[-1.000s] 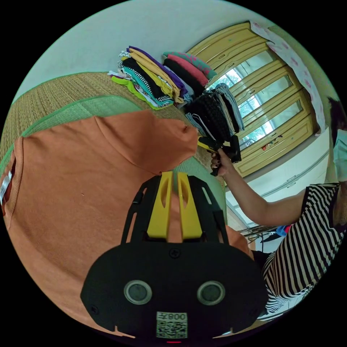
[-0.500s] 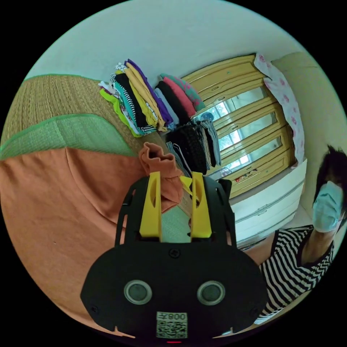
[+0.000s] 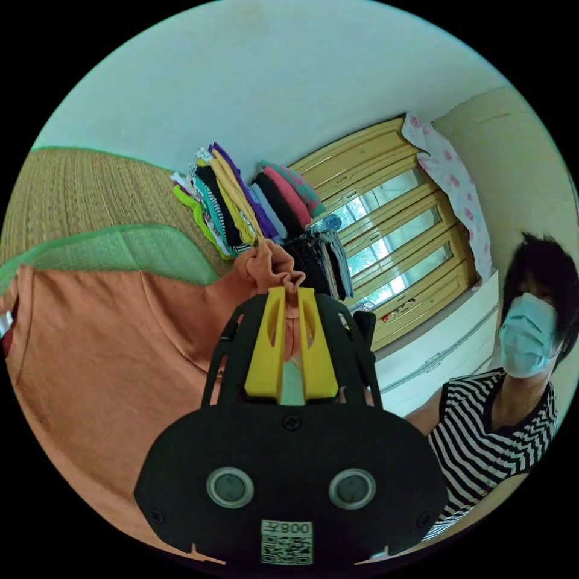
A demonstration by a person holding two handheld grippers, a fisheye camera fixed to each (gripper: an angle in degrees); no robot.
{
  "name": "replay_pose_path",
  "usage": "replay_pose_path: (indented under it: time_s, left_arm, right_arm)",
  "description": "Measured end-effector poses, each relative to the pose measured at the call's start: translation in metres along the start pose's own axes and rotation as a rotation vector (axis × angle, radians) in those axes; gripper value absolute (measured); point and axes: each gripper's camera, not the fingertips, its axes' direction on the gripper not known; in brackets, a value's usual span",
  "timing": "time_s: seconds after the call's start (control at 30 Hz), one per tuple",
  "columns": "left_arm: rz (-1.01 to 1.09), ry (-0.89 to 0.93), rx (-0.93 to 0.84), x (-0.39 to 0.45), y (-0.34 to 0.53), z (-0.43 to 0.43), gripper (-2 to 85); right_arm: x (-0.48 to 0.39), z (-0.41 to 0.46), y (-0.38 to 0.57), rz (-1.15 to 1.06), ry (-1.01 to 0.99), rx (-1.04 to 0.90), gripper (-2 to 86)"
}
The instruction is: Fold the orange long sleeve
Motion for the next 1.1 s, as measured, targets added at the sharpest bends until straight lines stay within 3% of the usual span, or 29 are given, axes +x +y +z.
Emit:
replay_pose_path:
  time_s: [0.17, 0.4, 0.83, 1.1]
  left_arm:
    - [0.034, -0.186, 0.105, 0.033, 0.047, -0.087, 3.4]
    - [-0.173, -0.351, 0.179, 0.022, 0.133, -0.162, 3.3]
    - [-0.317, -0.42, 0.119, -0.026, 0.163, -0.148, 4.0]
    - [-0.466, -0.547, 0.134, -0.047, 0.177, -0.151, 5.4]
  right_arm:
    - [-0.058, 0.069, -0.014, -0.122, -0.127, -0.166, 0.6]
    - [-0.108, 0.169, 0.001, -0.142, -0.218, -0.418, 0.5]
    - [-0.142, 0.217, -0.012, -0.128, -0.136, -0.585, 0.7]
    - [-0.15, 0.181, -0.034, -0.102, -0.013, -0.566, 0.2]
